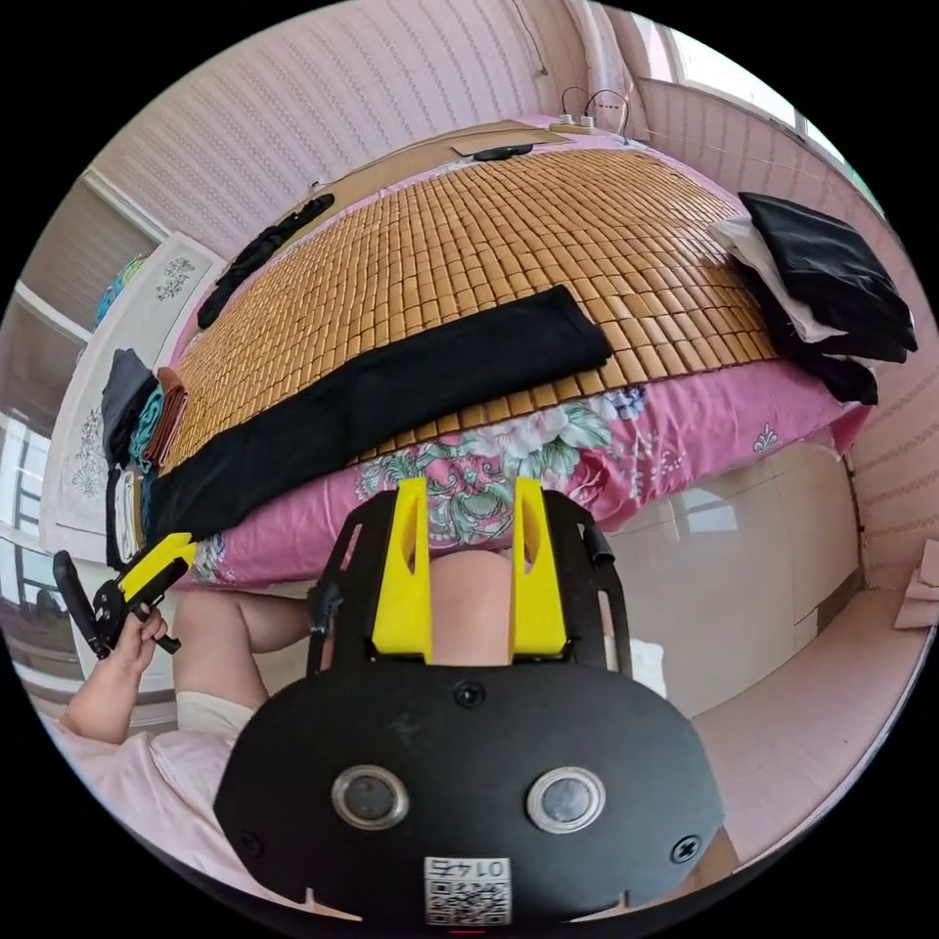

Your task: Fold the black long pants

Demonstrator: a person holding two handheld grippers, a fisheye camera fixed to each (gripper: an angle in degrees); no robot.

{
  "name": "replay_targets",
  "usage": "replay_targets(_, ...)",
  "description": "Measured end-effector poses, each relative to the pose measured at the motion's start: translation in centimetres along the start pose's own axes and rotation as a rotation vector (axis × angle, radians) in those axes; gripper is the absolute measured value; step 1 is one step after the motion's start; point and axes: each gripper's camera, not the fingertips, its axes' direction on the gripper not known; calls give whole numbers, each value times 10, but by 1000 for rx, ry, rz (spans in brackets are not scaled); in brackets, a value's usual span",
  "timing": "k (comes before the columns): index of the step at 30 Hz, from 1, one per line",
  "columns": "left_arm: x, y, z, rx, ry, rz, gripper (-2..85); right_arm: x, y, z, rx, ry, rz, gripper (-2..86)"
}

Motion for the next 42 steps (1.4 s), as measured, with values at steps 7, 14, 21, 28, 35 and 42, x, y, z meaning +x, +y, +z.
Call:
replay_targets(7, -37, -20, 45, -80, -19, -104, 88, 63, -35, 25, 102, -39, 315, 133)
replay_targets(14, -50, -34, 90, -202, -8, -124, 70, 79, -43, 42, 149, 64, 336, 115)
replay_targets(21, -53, -34, 103, -202, -24, -81, 54, 64, -44, 54, 131, 191, 165, 55)
replay_targets(28, -61, -37, 110, -219, -8, -97, -5, 87, -39, 44, 104, 74, 168, 15)
replay_targets(35, -56, -40, 115, -229, 66, -119, -9, 117, -10, 16, 177, 6, 170, 11)
replay_targets(42, -60, -31, 94, -86, 206, -128, 10, 96, 12, -57, 406, -224, -9, 20)
